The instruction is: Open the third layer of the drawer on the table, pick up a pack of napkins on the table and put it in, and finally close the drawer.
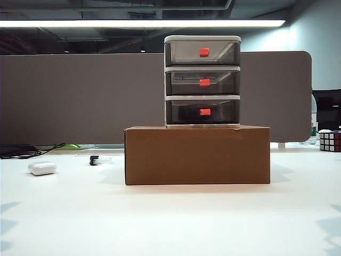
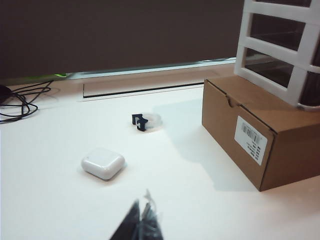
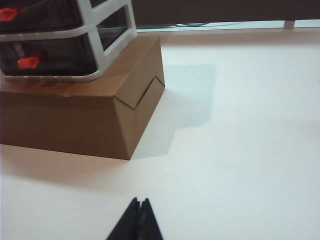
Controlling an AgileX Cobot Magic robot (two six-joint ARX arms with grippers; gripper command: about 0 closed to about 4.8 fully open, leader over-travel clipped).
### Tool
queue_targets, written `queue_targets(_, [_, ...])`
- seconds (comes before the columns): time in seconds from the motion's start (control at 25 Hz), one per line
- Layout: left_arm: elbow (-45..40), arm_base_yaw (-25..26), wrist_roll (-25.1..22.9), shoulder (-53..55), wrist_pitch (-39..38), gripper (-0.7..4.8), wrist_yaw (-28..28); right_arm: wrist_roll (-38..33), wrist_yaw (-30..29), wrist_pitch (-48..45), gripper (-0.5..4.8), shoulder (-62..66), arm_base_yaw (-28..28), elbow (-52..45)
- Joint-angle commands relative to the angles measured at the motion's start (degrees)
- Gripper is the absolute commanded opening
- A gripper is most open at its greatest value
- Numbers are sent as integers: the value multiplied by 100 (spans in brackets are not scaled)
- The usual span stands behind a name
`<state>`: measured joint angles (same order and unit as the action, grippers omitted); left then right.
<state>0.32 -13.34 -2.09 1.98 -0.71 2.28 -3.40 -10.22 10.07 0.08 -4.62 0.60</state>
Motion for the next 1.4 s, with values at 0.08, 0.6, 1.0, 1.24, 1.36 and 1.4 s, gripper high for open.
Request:
queue_targets(0.08, [9, 352, -48, -186, 61, -6, 205, -17, -129, -55, -6, -13, 17, 0])
queue_targets(0.6, [9, 350, -238, -186, 109, -6, 140, -87, 24, -295, -6, -13, 26, 0])
queue_targets(1.0, [11, 348, -46, -186, -671, -1, 356, -90, -17, -212, -5, -13, 13, 0])
queue_targets(1.24, [11, 348, -28, -186, -756, -1, 553, -92, -20, -219, -5, -13, 13, 0])
queue_targets(1.36, [11, 348, -28, -186, -754, -1, 549, -90, -15, -219, -5, -13, 13, 0])
queue_targets(1.4, [11, 348, -31, -186, -754, -1, 549, -90, -15, -219, -5, -13, 13, 0])
